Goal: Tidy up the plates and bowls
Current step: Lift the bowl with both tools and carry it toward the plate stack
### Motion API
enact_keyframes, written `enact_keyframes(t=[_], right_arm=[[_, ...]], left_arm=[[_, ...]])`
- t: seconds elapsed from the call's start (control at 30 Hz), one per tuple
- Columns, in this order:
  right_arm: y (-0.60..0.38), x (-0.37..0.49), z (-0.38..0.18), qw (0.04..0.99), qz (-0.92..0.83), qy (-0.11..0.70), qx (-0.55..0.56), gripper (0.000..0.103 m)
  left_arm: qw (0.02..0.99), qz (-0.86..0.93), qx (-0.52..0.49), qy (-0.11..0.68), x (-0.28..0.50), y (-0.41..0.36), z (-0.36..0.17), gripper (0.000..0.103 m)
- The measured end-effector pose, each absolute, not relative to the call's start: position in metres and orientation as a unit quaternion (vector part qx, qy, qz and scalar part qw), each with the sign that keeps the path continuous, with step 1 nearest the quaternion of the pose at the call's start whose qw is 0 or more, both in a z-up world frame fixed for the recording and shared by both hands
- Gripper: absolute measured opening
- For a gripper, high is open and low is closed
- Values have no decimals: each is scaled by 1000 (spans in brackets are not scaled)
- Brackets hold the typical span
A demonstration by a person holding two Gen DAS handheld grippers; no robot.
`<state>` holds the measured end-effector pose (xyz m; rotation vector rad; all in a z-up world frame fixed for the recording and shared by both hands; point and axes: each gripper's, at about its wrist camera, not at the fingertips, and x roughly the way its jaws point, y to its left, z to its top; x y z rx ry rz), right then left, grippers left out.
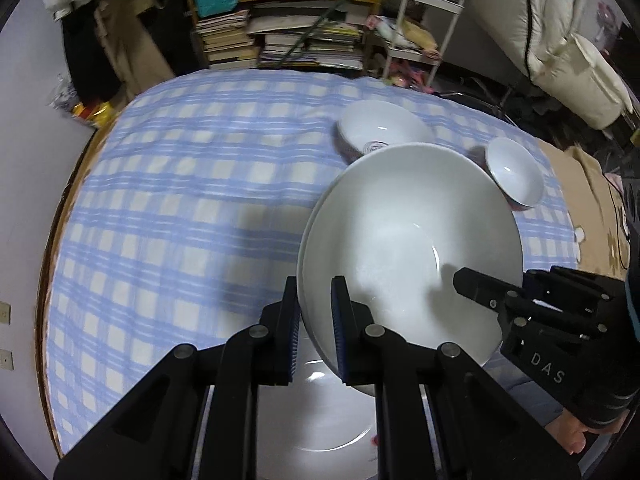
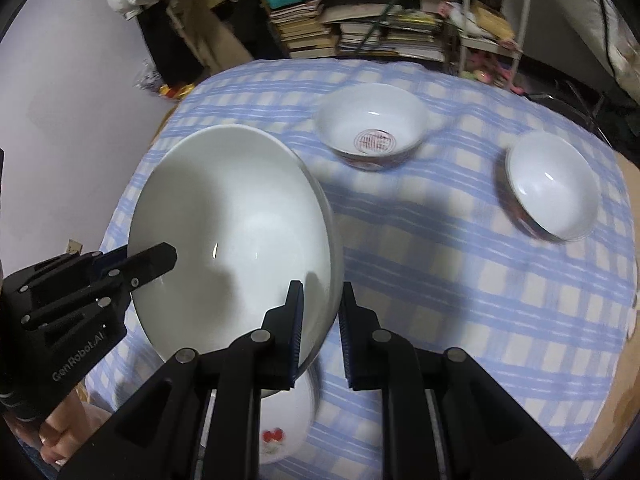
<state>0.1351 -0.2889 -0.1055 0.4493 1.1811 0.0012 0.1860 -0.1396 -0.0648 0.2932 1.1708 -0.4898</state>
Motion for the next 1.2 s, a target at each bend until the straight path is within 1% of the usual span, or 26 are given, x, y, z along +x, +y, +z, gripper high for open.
enact_keyframes(t=[0.2,0.27,0.47,0.6,0.77,1.2], right_arm=[[-326,109,-120,782,-23,566,260,18],[-332,103,-125,780,-29,569,259,18],[-347,87,-147,767,-48,583,264,18],[-358,81,-169,747,-60,596,289,18],[-356,85,-177,747,-76,607,258,18],[-358,84,-183,747,-77,605,264,18]], left_arm=[[792,-241,155,540,169,-177,-71,15],[789,-247,153,542,165,-187,-75,15],[767,-251,151,570,157,-205,-104,15],[755,-250,146,588,153,-210,-125,15],[751,-236,155,597,149,-213,-140,15],[754,-216,162,599,149,-217,-141,16]])
